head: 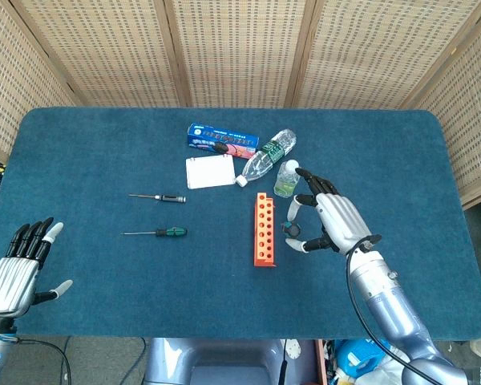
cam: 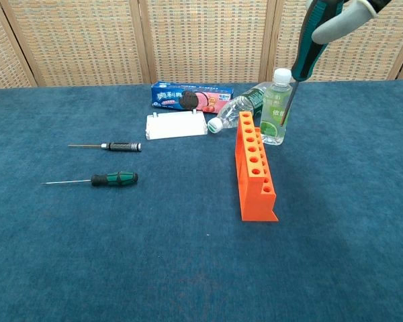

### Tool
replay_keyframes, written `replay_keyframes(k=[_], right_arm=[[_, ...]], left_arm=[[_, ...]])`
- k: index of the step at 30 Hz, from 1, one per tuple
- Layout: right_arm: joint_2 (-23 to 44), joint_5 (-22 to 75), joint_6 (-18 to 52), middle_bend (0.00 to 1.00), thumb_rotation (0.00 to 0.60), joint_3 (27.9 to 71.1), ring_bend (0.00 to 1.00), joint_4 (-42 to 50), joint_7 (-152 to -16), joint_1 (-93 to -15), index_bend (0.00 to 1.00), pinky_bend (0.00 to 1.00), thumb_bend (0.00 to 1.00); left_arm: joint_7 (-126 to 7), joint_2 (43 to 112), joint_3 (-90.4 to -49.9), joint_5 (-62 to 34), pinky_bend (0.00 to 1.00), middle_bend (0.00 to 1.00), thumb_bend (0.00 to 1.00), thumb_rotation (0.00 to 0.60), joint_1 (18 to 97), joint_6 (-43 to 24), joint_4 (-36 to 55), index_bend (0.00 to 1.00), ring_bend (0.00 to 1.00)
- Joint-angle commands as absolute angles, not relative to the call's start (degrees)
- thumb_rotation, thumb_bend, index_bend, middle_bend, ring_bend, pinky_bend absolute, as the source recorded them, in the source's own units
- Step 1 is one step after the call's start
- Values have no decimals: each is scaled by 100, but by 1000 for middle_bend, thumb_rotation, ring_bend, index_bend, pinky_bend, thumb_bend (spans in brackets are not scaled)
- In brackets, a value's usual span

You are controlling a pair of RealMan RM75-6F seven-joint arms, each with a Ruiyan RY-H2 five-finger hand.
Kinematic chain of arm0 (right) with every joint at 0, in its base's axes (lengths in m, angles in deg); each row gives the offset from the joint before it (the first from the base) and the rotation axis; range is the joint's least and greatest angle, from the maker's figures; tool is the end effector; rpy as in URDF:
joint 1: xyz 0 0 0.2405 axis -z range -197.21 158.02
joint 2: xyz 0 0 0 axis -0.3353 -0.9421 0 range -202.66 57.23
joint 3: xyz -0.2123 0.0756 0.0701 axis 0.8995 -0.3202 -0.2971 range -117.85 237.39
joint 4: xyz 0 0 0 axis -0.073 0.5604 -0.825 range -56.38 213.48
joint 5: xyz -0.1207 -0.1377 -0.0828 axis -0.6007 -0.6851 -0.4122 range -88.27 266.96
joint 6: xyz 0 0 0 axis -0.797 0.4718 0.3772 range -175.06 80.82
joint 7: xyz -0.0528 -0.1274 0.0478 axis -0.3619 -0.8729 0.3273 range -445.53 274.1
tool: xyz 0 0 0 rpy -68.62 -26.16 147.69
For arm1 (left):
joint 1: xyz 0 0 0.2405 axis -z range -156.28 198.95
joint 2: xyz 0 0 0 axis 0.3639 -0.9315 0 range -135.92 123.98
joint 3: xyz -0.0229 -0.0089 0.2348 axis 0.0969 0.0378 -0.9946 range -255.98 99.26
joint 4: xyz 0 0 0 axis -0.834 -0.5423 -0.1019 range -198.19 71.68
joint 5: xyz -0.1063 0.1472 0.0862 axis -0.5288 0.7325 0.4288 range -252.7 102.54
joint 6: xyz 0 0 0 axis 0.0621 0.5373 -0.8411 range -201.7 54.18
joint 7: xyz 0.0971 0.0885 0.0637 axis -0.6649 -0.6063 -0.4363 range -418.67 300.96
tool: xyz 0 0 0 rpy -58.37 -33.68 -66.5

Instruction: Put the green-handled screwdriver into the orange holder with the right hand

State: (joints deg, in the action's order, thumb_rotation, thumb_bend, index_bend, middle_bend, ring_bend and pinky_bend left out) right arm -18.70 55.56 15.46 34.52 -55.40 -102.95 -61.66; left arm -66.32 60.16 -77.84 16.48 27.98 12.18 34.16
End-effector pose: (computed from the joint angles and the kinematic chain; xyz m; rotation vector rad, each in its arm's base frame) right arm -0.0486 -0.2855 0.1443 1.5717 -1.3895 1.1822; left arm -0.2525 0.1779 0.1335 -1.5073 -0.8498 -0.9650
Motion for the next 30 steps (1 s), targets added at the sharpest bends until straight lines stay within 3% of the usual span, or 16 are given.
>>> replay_keyframes(k=[1, 11, 30], right_arm=[[-1921, 6037, 1440, 0, 600, 3359, 0, -5544, -10166, -6380, 662, 0, 195], [-2100, 7052, 994, 0, 600, 3237, 0, -5389, -9834, -6906, 665, 0, 194], [-1863, 7444, 985, 0, 600, 3284, 0, -5031, -9473, -7448, 667, 0, 194]], left_arm=[[-6618, 6011, -7780, 1633, 0, 0, 0, 600, 2792, 1227, 3416, 0, 0], [-6556, 6008, -7762, 1576, 0, 0, 0, 600, 2804, 1188, 3382, 0, 0], [-6500, 6048, -7761, 1477, 0, 0, 0, 600, 2850, 1052, 3307, 0, 0]])
